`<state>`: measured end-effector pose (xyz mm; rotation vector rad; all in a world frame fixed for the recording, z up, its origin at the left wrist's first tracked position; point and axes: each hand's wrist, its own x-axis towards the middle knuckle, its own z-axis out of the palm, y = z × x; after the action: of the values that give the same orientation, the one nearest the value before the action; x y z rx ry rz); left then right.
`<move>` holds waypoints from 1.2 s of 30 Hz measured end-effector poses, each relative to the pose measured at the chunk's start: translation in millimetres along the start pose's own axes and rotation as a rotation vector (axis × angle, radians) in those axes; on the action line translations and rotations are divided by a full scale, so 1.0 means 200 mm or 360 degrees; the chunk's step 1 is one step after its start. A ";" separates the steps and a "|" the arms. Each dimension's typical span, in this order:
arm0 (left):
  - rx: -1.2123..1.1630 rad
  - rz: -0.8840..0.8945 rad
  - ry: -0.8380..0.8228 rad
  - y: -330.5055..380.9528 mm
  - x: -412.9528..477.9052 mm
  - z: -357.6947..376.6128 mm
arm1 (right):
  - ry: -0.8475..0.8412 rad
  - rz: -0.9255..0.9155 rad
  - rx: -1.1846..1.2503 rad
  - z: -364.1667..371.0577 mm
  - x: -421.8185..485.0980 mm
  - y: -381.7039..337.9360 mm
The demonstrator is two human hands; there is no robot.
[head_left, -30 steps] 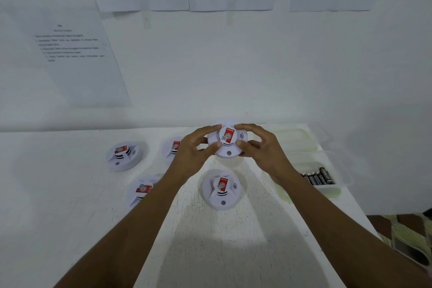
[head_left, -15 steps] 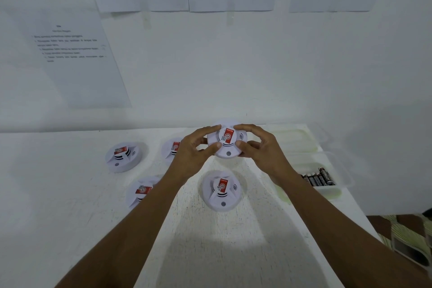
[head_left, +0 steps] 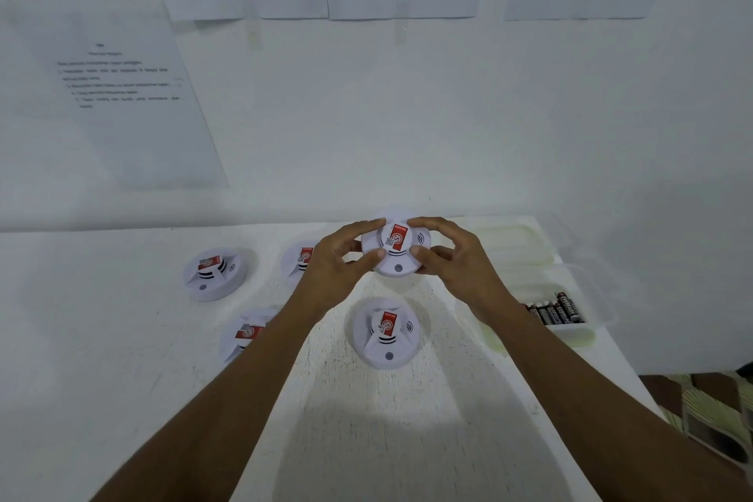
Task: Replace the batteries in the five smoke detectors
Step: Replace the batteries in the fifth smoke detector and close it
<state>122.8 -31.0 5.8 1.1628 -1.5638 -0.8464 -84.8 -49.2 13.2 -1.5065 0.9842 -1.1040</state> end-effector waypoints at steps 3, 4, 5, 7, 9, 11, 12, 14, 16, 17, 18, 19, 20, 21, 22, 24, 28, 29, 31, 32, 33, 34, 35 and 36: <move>0.0006 0.0010 -0.0008 0.01 0.01 0.00 | 0.0004 -0.0007 -0.0015 0.00 0.01 0.00; 0.0018 0.0015 -0.0007 0.01 0.01 0.00 | 0.0004 -0.0006 -0.0014 0.00 0.01 0.00; 0.0022 0.0019 -0.0006 0.02 0.01 0.00 | 0.0006 -0.0006 -0.0014 0.00 0.01 0.00; 0.0022 0.0024 -0.0006 0.02 0.01 0.00 | 0.0014 -0.0003 -0.0017 0.00 0.02 0.00; 0.0014 0.0028 -0.0002 0.02 0.01 0.00 | 0.0019 -0.0001 -0.0022 0.00 0.02 0.01; 0.0001 0.0032 0.0004 0.01 0.02 0.00 | 0.0019 0.0006 -0.0017 0.00 0.03 0.01; -0.0004 0.0031 0.0005 0.00 0.02 0.00 | 0.0019 0.0011 -0.0013 0.00 0.03 0.01; -0.0011 0.0035 0.0004 -0.01 0.02 0.00 | 0.0019 0.0013 -0.0011 0.00 0.03 0.01; -0.0019 0.0030 0.0003 -0.01 0.03 0.00 | 0.0019 0.0007 -0.0011 0.00 0.04 0.02; -0.0015 0.0024 0.0007 -0.02 0.04 0.00 | 0.0019 0.0004 -0.0012 0.00 0.04 0.02; -0.0009 0.0021 0.0009 -0.02 0.04 0.00 | 0.0019 0.0003 -0.0013 0.00 0.04 0.02; 0.0001 0.0023 0.0011 -0.02 0.04 0.00 | 0.0021 0.0004 -0.0011 0.00 0.05 0.02; 0.0012 0.0025 0.0011 -0.02 0.05 0.00 | 0.0027 0.0008 -0.0009 0.00 0.05 0.03; 0.0015 0.0027 0.0008 -0.03 0.05 0.00 | 0.0032 0.0009 -0.0008 0.00 0.05 0.03; 0.0006 0.0025 0.0005 -0.03 0.05 0.00 | 0.0036 0.0010 -0.0009 0.01 0.06 0.04; -0.0010 0.0020 0.0002 -0.03 0.06 0.00 | 0.0042 0.0016 -0.0009 0.01 0.07 0.05; -0.0009 -0.0002 -0.0020 -0.07 0.07 0.01 | 0.0082 0.0038 -0.0049 0.02 0.09 0.09; -0.0017 -0.0014 -0.0027 -0.08 0.07 0.01 | 0.0093 0.0039 -0.0065 0.03 0.09 0.10; -0.0021 -0.0039 -0.0028 -0.10 0.07 0.01 | 0.0101 0.0040 -0.0081 0.03 0.10 0.12; -0.0026 -0.0045 -0.0026 -0.11 0.08 0.02 | 0.0101 0.0042 -0.0083 0.04 0.10 0.13; -0.0030 -0.0045 -0.0024 -0.12 0.08 0.02 | 0.0102 0.0043 -0.0087 0.04 0.11 0.14; -0.0031 -0.0043 -0.0024 -0.13 0.08 0.02 | 0.0104 0.0045 -0.0094 0.04 0.11 0.15; -0.0030 -0.0044 -0.0025 -0.14 0.09 0.02 | 0.0107 0.0048 -0.0098 0.04 0.11 0.15; -0.0028 -0.0050 -0.0027 -0.14 0.09 0.02 | 0.0110 0.0053 -0.0098 0.04 0.12 0.16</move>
<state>125.6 -57.0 -16.2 1.1731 -1.5527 -0.8909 -73.0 -75.6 -14.6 -1.5043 1.0957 -1.1172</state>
